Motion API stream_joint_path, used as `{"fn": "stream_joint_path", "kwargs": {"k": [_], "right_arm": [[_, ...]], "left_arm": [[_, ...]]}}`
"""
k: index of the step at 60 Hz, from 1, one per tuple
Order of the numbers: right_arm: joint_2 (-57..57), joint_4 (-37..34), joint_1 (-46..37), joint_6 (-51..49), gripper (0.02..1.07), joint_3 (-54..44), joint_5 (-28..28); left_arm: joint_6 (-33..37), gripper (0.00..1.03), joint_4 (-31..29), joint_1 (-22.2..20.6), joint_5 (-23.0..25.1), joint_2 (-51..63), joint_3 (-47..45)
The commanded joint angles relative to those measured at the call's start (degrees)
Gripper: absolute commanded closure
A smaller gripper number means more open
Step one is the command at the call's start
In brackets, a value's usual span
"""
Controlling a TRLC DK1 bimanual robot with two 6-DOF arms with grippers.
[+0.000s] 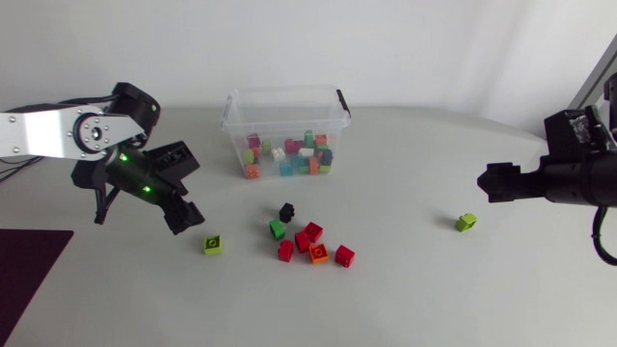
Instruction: Place the duplo bricks in the container
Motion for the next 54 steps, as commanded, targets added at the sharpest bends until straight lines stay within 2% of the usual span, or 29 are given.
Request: {"fn": "stream_joint_path", "kwargs": {"k": [1, 3, 8, 13, 20, 28, 35, 40, 46, 54], "right_arm": [[2.7, -3.1, -0.2, -6.5, 0.07, 3.0, -0.4], [4.0, -4.5, -0.3, -9.7, 0.07, 4.1, -0.4], [7.0, -7.1, -0.3, -10.5, 0.07, 5.7, -0.4], [8.8, -7.2, -1.4, -11.4, 0.07, 5.9, -0.7], [10.0, -5.2, -2.1, -14.5, 0.12, 4.8, -3.8], [12.6, -5.4, -4.7, -15.0, 0.12, 5.5, -9.5], [13.2, -5.2, -4.9, -15.4, 0.12, 5.5, -9.9], [13.6, -4.8, -4.9, -16.0, 0.12, 5.1, -9.9], [13.9, -3.4, -5.0, -16.8, 0.12, 4.2, -9.8], [15.2, -2.8, -5.6, -17.4, 0.12, 3.6, -9.8]], "left_arm": [[7.7, 0.09, -2.9, -1.2, 0.5, 3.9, 2.3], [9.2, 0.11, -4.0, -1.6, 0.5, 4.9, 2.6], [12.1, 0.12, -6.5, -2.5, 0.6, 7.1, 3.6], [14.2, 0.15, -8.9, -3.3, 0.6, 9.2, 4.7], [16.4, 0.17, -11.9, -4.1, 0.7, 11.8, 6.6], [19.1, 0.21, -12.1, -5.0, 0.7, 14.4, 6.1], [20.3, 0.21, -10.8, -4.8, 0.6, 16.4, 6.3], [21.1, 0.26, -9.7, -4.6, 0.5, 17.6, 6.3], [22.1, 0.40, -9.2, -4.5, 0.5, 19.2, 6.4], [22.1, 0.47, -7.9, -4.3, 0.5, 20.9, 6.8]]}}
